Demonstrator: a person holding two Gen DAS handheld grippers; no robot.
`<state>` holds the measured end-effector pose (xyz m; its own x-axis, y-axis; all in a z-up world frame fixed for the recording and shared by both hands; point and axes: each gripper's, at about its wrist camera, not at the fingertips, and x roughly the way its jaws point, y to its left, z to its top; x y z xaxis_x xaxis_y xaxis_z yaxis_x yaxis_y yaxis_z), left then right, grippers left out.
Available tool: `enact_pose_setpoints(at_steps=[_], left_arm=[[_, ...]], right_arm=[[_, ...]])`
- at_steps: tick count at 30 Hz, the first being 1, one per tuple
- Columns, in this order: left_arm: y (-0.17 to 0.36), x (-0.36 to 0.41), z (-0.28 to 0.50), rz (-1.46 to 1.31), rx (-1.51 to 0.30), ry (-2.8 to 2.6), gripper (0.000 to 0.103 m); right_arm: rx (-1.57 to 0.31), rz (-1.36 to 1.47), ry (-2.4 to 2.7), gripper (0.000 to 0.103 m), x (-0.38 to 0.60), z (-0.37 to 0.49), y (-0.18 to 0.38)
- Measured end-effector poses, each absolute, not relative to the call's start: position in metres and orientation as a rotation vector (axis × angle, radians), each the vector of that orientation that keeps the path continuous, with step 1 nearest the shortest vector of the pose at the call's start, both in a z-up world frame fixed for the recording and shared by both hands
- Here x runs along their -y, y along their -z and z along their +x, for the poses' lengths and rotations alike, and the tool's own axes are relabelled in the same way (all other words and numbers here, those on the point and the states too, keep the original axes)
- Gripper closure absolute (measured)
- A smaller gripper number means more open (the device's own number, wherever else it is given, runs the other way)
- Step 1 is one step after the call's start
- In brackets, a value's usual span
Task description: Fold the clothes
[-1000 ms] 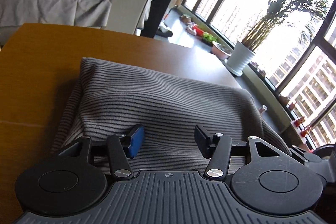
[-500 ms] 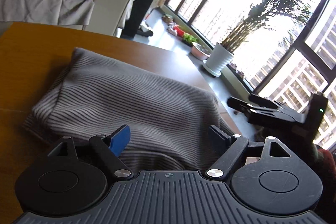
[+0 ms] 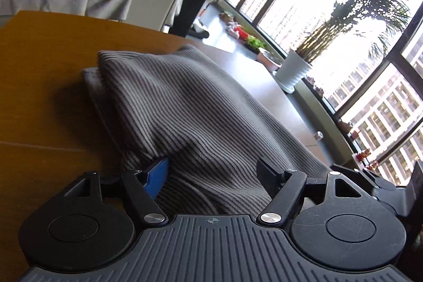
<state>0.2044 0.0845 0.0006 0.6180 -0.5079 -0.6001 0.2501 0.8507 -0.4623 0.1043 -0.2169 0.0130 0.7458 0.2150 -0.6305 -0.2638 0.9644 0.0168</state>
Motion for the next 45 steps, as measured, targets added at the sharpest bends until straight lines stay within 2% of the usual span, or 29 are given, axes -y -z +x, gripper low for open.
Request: enact_pose_setpoints(at_steps=[6,14,22,25,27,29,31,34,35,39,45], left_arm=[[-0.006,-0.077,0.213,-0.340,-0.802,0.417,0.022],[-0.026,-0.073,0.141,-0.183,-0.728,0.471,0.017],[-0.018,-0.066,0.086,0.008,-0.714,0.485,0.015],[-0.021,-0.073,0.080,-0.001,-0.709,0.469,0.015],[-0.023,-0.076,0.075,0.004,-0.701,0.463,0.014],[-0.024,-0.078,0.069,0.013,-0.694,0.460,0.014],[-0.022,-0.077,0.065,0.029,-0.693,0.456,0.014],[-0.017,-0.076,0.058,0.065,-0.691,0.445,0.014],[-0.016,-0.075,0.056,0.080,-0.689,0.440,0.014],[-0.017,-0.079,0.047,0.110,-0.680,0.433,0.013],[-0.035,-0.093,0.039,0.112,-0.628,0.376,0.009]], right_arm=[[-0.713,0.090,-0.276,0.000,0.216,0.088,-0.007],[-0.727,0.117,-0.303,0.000,0.216,0.075,-0.007],[-0.742,0.140,-0.353,0.000,0.215,0.057,-0.012],[-0.633,0.041,-0.316,0.000,0.213,0.035,-0.031],[-0.558,-0.047,-0.286,0.011,0.210,0.023,-0.044],[-0.545,-0.086,-0.290,0.031,0.208,0.018,-0.051],[-0.593,-0.098,-0.294,0.036,0.207,0.020,-0.045],[-0.690,-0.121,-0.271,0.036,0.206,0.021,-0.019],[-0.694,-0.109,-0.267,0.033,0.207,0.019,-0.014],[-0.722,-0.130,-0.278,0.030,0.213,0.008,-0.013],[-0.585,-0.237,-0.331,0.030,0.198,-0.014,-0.038]])
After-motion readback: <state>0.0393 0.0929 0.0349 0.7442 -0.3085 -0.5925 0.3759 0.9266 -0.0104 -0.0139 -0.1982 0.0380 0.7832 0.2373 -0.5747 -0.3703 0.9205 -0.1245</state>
